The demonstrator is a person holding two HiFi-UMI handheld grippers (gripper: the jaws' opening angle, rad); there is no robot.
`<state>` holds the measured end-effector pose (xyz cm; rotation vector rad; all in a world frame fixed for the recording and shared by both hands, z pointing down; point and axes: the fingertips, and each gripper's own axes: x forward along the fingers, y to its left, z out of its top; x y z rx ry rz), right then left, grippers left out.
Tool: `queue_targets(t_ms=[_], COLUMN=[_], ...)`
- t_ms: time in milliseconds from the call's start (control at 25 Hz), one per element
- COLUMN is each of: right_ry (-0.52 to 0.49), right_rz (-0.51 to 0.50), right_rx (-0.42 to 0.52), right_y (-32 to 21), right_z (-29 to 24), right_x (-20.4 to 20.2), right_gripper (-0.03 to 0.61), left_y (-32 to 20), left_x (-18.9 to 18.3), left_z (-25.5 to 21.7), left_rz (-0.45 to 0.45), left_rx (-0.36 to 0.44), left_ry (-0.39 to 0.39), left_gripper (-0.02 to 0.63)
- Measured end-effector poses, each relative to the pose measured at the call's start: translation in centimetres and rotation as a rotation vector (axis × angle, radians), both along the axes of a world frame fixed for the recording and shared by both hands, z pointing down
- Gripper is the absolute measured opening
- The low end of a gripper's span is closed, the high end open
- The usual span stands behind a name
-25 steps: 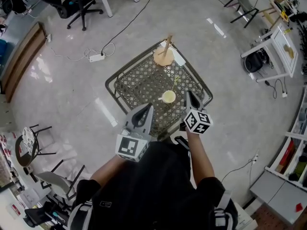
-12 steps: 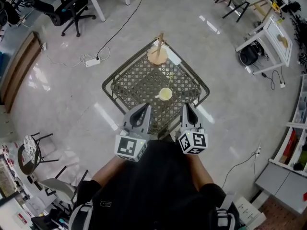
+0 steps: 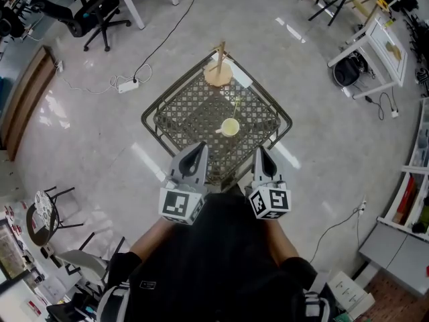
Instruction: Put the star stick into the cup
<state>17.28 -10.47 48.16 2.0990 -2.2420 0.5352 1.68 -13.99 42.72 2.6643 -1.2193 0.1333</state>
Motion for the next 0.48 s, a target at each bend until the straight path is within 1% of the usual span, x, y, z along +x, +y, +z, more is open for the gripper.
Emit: queue_targets(t_ms=[200,480], right_ry=[-0.002,-0.012], right_rz=[-0.015,-0.023], right_rx=[0.005,-0.002], right_y=[0.23,0.06], right_z=[0.14,0.22], right_x=[0.00,-0.19], right_gripper=[0.011,0.011], left_y=[0.35,0.30], left_x=[0.30,0.21], left_z=[0.32,0.31], left_rz=[-0.005,-0.003], left_rx=[-0.003,-0.008], left_ry=[0.015,0.013], left_gripper=[0.015,0.015])
